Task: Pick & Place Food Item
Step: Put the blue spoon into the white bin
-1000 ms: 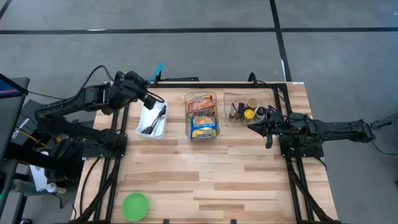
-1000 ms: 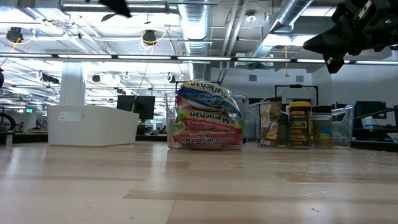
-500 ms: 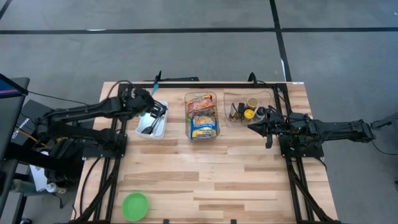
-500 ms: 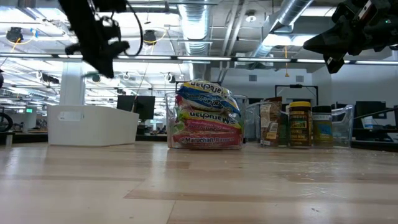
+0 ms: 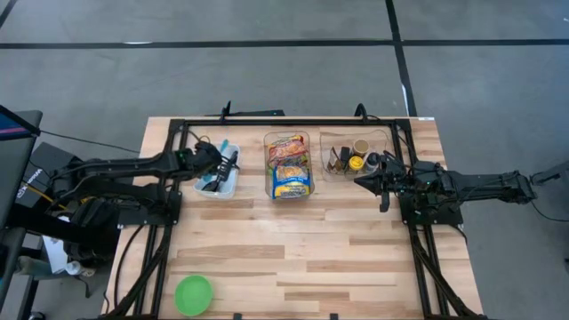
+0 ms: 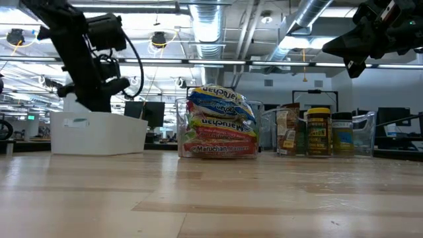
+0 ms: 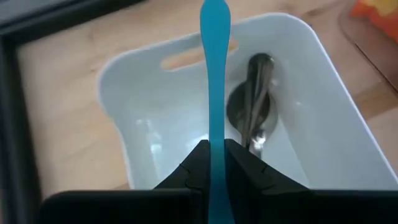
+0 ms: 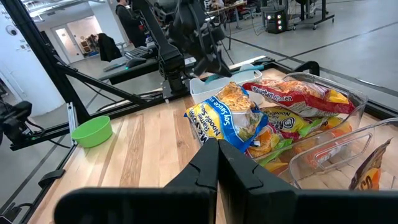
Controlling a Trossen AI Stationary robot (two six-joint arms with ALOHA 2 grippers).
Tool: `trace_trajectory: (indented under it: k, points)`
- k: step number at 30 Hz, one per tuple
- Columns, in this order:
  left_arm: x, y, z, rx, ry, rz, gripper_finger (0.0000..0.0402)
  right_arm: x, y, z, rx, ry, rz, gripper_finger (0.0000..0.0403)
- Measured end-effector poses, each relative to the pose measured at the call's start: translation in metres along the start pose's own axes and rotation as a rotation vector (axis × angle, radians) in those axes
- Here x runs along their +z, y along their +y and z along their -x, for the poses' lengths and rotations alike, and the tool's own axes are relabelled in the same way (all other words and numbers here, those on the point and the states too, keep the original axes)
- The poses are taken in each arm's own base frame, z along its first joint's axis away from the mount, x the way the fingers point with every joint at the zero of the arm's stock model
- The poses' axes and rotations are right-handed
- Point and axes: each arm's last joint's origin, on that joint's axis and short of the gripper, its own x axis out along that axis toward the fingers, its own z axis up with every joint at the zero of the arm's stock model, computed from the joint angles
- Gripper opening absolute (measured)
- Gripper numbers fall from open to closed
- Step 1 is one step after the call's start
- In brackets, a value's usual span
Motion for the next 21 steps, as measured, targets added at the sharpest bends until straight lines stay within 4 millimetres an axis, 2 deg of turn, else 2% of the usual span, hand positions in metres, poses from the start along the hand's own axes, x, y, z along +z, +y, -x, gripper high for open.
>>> trace_trajectory:
  k: [8,15,21]
  points:
    - [-0.012,0.002,-0.009,-0.016,0.017,-0.003,0.0035,0.000,0.000,0.000,0.000,0.000,0.000,0.0000]
    - [-0.018,0.002,-0.013,-0.046,0.024,0.003,0.0028,0.000,0.000,0.000,0.000,0.000,0.000,0.0000]
    - [-0.023,0.004,-0.017,-0.052,0.037,-0.004,0.0050,0.000,0.000,0.000,0.000,0.000,0.000,0.0000]
